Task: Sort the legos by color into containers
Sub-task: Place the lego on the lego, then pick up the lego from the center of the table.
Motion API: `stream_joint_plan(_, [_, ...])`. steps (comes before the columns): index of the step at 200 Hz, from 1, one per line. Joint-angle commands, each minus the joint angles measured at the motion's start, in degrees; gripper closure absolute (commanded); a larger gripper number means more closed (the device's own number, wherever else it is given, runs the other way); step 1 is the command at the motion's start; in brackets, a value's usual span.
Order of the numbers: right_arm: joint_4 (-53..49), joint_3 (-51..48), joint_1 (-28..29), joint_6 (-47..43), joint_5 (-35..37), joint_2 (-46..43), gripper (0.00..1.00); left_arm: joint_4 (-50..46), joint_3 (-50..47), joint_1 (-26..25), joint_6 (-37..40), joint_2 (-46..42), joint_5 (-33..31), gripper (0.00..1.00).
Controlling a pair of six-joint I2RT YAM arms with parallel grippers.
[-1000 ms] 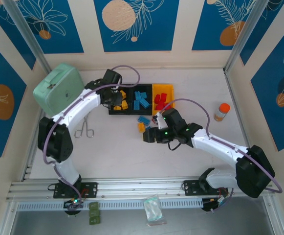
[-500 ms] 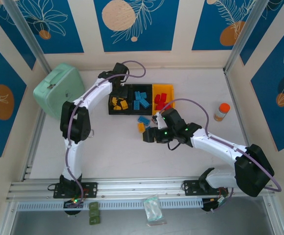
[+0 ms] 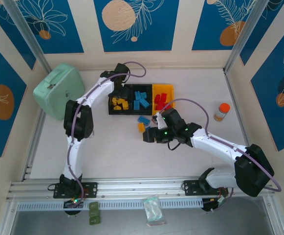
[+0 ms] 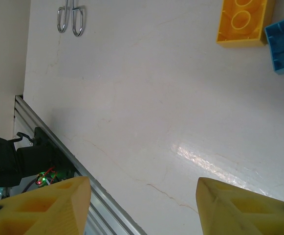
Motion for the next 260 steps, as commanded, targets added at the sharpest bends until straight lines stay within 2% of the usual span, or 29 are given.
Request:
stream_joint_plan(1, [-1.45,1.82,-0.29,-0.69,0.61,-0.31,0.41,-1.70,-0.14,0.23,-0.02,-4.10,0.92,0.43])
stream_joint_plan(41, [-4.80,2.99,-0.55,-1.25,4.82,-1.48,0.40,2.89,-11.81,-0.45,-1.22,-15.46,7.22,0.42])
stream_joint_plan(81, [-10.76,5.74,-0.90,-3.70,12.39,-0.90,0.39,8.77,-29.35,-0.92,-4.27,-29.24,14.73,0.41])
stream_joint_plan(120, [-11.40,9.42,-0.34,-4.69,13.75,3.36,0.39,14.38,-46.75,-1.33,-8.53,-42.55,20.06,0.39])
stream_joint_plan(162, [-11.56,12.92,0.66,-5.54,19.91,10.97,0.37,18.67,-61.97,-1.45,-13.70,-53.96,23.59,0.37])
stream_joint_plan(190, [-8.93,12.81,0.23,-9.00,23.99,15.00,0.33,19.44,-66.93,-1.46,-15.41,-56.80,23.96,0.37])
stream_joint_plan(236, [-2.81,12.33,-0.61,-14.63,23.46,21.28,0.32,19.98,-68.92,-1.45,-17.01,-57.32,23.94,0.37])
stream_joint_plan(260, [-2.98,14.01,-1.25,-15.20,24.00,24.71,0.33,19.22,-68.11,-1.46,-17.15,-56.29,23.23,0.37])
